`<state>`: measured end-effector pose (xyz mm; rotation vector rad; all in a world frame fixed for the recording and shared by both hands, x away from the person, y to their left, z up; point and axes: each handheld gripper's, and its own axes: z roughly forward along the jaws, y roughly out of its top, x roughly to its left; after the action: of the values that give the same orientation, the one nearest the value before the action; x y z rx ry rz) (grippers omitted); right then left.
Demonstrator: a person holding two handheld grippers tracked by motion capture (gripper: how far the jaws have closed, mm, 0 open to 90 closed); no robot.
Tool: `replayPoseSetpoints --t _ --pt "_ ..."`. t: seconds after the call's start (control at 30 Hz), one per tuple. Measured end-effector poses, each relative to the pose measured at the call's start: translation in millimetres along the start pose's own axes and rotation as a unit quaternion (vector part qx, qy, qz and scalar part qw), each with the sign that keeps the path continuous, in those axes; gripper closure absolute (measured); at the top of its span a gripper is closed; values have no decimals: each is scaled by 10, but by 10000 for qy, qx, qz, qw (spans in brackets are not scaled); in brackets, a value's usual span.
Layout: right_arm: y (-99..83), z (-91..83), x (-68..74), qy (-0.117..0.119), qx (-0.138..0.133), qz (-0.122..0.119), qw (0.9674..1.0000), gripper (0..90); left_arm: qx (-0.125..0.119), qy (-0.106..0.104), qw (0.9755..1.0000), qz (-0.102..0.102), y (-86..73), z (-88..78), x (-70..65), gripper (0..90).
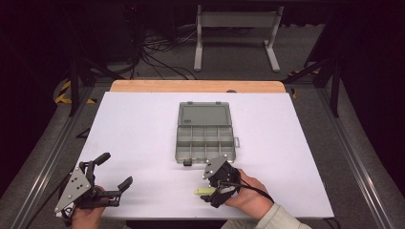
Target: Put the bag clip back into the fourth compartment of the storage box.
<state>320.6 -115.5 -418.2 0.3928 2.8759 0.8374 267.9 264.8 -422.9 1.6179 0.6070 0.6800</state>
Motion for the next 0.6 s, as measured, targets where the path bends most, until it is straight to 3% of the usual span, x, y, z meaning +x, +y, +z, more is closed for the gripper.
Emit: replayPoseSetpoints --t 0.33,0.5,0.6 --pt "3 124 18 17 178 -152 9997 240 11 -2 10000 32 2 -8 6 8" --pt "7 157 24 81 237 -255 9994 373 1 -3 10000 26 3 -4 3 8" --pt "4 170 33 139 307 -347 9988 509 1 -1 10000 26 3 -5 3 8"
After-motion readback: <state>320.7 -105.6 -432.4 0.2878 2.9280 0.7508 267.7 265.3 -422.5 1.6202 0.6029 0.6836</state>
